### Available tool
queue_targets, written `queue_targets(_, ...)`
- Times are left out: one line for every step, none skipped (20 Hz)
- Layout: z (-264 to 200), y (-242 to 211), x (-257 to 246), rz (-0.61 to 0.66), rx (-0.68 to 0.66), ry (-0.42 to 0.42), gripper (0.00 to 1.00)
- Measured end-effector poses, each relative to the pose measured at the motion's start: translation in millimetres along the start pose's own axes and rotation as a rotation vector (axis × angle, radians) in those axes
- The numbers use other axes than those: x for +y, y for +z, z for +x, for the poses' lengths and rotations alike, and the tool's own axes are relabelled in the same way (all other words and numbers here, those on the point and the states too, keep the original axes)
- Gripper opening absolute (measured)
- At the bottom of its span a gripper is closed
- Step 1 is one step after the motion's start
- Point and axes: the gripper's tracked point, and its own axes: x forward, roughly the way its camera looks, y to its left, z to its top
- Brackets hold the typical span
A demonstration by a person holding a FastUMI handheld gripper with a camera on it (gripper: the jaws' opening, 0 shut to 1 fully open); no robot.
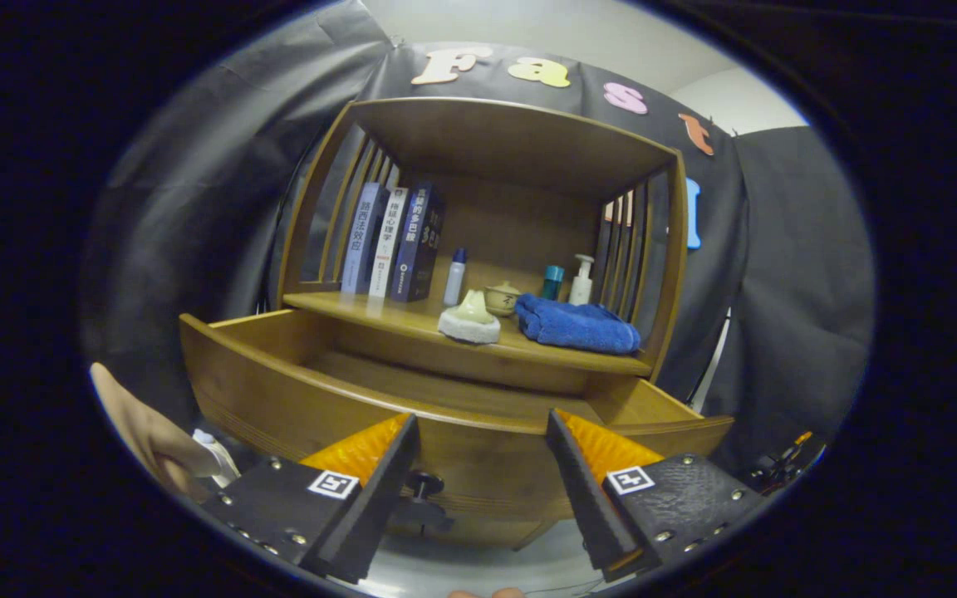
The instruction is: Pull open the drawer, take out the items inside it, and place them on the countertop above the cabinet.
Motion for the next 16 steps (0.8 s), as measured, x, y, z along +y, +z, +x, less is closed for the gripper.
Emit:
queue_targets(5,4,1,0.000,-0.005,-0.002,0.93)
queue_targets(11,3,0,0.003,-0.013,-0.002,0.92)
queue_targets(15,3,2,0.006,-0.005,-0.001,0.93)
queue_targets(25,4,2,0.004,-0.007,-0.002,0.93)
queue_targets(33,5,2,0.007,-0.004,-0.002,0.94)
queue_targets(38,5,2,0.008,-0.002,-0.002,0.93)
queue_targets(44,6,3,0.012,0.003,-0.004,0.93)
queue_targets(50,7,3,0.014,0.002,-0.006,0.94)
queue_targets(56,7,4,0.011,0.005,-0.008,0.94)
queue_targets(61,7,4,0.012,0.003,-0.008,0.94)
queue_targets(66,8,4,0.011,-0.001,-0.008,0.94)
queue_targets(69,8,4,0.010,-0.006,-0.008,0.94)
queue_targets(73,9,4,0.011,-0.006,-0.007,0.93)
queue_targets(78,9,4,0.012,-0.005,-0.007,0.93)
queue_targets(84,9,5,0.014,0.001,-0.008,0.93)
queue_targets(88,9,5,0.018,0.005,-0.008,0.93)
